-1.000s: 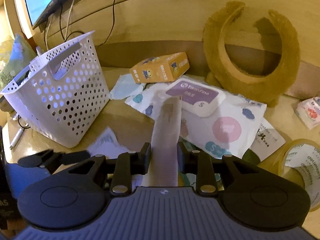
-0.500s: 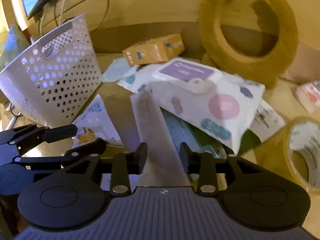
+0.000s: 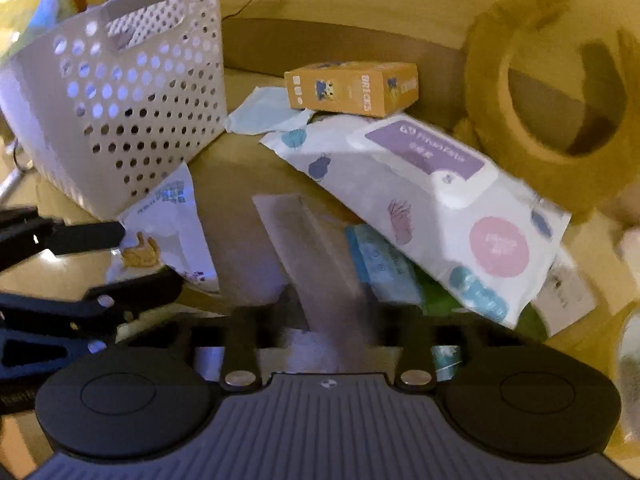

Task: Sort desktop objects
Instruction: 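Grasp the cat-printed snack packet with the left gripper, then lift the snack packet with the left gripper while right gripper carries the strip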

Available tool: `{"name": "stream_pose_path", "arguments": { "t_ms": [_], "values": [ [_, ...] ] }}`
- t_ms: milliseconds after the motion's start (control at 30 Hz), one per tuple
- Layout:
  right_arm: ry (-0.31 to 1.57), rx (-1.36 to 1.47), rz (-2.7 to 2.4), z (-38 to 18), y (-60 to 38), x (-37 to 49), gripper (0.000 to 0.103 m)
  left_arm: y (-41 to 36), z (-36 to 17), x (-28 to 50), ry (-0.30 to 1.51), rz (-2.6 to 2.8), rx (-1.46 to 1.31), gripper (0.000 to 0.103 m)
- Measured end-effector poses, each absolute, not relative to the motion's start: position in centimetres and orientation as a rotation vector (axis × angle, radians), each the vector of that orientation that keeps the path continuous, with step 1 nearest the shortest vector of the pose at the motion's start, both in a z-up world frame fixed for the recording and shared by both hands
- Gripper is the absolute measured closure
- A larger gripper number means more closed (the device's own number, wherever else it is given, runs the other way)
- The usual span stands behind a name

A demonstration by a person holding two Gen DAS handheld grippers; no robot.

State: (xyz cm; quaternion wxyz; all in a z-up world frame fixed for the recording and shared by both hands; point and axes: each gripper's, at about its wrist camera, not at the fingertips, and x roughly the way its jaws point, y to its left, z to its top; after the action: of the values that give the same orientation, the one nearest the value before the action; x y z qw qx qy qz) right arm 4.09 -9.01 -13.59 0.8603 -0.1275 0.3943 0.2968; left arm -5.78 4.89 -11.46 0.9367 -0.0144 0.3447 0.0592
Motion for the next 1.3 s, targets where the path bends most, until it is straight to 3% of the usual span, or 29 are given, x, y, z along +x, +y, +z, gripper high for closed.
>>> {"name": "stream_pose_path", "arguments": {
  "t_ms": [67, 367, 400, 1300],
  "values": [
    [0.829, -0.245, 0.624, -13.5, -9.5, 4.2, 0.09, 4.9, -11.3, -5.8, 0.701, 0.12, -0.032, 0.043],
    [0.791, -0.165, 0.621, -10.9, -11.3, 4.2, 0.094, 3.6, -9.6, -5.2, 0.666, 0.084, -0.015, 0.043],
    [0.781, -0.162, 0.621, -10.4, -11.4, 4.1, 0.099, 3.4, -9.3, -5.1, 0.663, 0.078, -0.013, 0.043],
    [0.462, -0.149, 0.536, 3.4, -13.1, 3.3, 0.1, 2.1, 4.7, -1.8, 0.514, 0.093, -0.028, 0.042]
  ]
}}
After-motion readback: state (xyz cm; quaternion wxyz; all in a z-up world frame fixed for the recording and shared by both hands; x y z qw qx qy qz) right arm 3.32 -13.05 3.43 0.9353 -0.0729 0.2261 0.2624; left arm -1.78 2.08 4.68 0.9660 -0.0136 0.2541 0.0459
